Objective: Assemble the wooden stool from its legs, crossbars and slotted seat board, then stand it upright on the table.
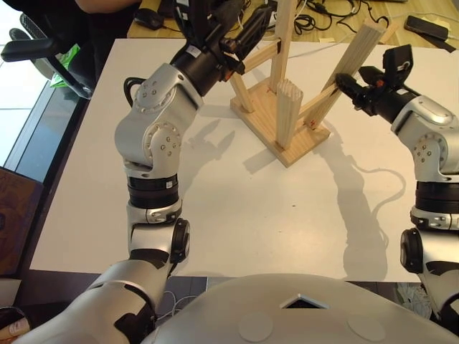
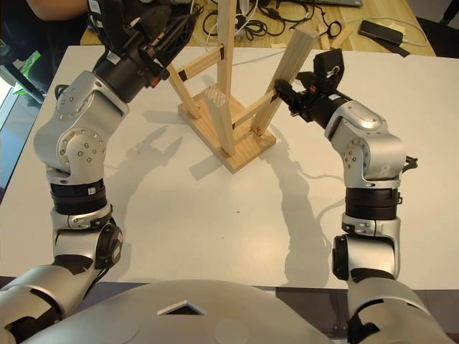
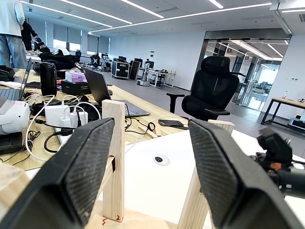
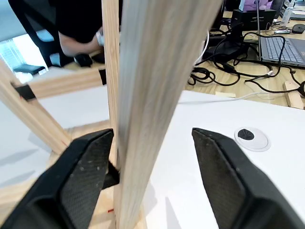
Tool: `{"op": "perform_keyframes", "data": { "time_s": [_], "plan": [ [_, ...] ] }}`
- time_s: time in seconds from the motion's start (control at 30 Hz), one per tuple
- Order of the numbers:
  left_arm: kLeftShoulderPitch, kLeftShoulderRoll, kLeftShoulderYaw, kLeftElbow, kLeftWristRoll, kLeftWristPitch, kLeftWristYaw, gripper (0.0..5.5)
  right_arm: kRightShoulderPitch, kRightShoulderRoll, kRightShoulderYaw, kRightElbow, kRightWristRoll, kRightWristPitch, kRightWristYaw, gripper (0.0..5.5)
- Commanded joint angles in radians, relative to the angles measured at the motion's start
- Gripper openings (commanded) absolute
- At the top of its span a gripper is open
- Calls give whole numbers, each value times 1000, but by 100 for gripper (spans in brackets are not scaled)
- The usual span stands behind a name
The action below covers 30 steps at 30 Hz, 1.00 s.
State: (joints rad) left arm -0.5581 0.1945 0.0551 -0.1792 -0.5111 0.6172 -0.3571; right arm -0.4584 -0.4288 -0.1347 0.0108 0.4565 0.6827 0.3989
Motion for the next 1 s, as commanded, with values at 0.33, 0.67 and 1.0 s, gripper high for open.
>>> {"op": "perform_keyframes", "data": {
  "time_s": [0.33,0.67,1.0],
  "plan": [
    [8,-22,-13,-11,9,-7,17,284,-6,43,-226,-74,190,10,-59,305],
    [8,-17,-21,-14,7,1,17,284,94,-42,-111,-107,162,86,66,305],
    [1,-3,-32,-19,10,1,3,284,69,-65,-100,-28,146,76,138,305]
  ]
}}
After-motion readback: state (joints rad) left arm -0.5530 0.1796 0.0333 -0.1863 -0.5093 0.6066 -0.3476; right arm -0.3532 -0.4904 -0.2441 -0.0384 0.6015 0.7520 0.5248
